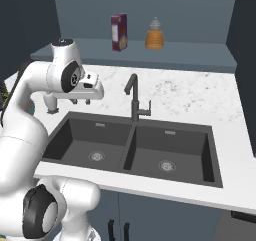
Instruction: Pick the cereal and place it on the digital scale for weighing, and close the cabinet.
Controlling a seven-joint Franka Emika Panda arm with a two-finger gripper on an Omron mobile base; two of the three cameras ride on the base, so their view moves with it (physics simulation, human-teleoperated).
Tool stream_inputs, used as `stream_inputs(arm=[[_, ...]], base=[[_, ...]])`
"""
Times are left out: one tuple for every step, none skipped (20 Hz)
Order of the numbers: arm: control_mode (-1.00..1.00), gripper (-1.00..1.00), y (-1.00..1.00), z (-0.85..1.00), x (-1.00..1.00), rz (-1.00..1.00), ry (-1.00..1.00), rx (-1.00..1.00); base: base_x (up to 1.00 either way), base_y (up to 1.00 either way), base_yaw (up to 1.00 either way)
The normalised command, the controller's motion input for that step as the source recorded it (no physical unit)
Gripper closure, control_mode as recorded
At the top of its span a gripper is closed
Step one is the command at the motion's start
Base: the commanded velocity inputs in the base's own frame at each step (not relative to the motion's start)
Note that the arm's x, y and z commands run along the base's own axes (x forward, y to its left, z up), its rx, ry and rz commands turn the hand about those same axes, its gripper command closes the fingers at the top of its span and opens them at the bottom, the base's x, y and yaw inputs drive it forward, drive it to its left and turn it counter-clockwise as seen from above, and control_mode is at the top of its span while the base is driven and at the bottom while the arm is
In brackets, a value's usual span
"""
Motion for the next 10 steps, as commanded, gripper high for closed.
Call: stream_inputs(arm=[[-1.0, -1.0, 0.01, 0.0, -0.1, 0.0, -0.03, 0.0], [-1.0, -1.0, 0.0, 0.0, -0.26, 0.0, -0.13, 0.0], [-1.0, -1.0, 0.0, 0.0, -0.19, 0.0, -0.01, 0.0], [-1.0, -1.0, 0.0, 0.0, -0.49, 0.0, -0.05, 0.0], [-1.0, -1.0, 0.0, 0.0, -0.68, 0.0, -0.07, 0.0], [-1.0, -1.0, 0.0, 0.0, -0.75, 0.0, -0.17, 0.0], [-1.0, -1.0, 0.02, 0.0, -0.72, 0.0, -0.2, -0.02], [-1.0, -1.0, 0.0, 0.06, -0.75, -0.04, -0.22, -0.02], [-1.0, -1.0, 0.0, 0.22, -0.85, -0.1, -0.3, -0.02], [-1.0, -1.0, 0.0, 0.41, -0.63, -0.15, -0.26, 0.0]], base=[[0.0, 0.0, 0.0], [0.0, 0.0, 0.0], [0.0, 0.0, 0.0], [0.0, 0.0, 0.0], [0.0, 0.0, 0.0], [0.0, 0.0, 0.0], [0.0, 0.0, 0.0], [0.0, 0.0, 0.0], [0.0, 0.0, 0.0], [0.0, 0.0, 0.0]])
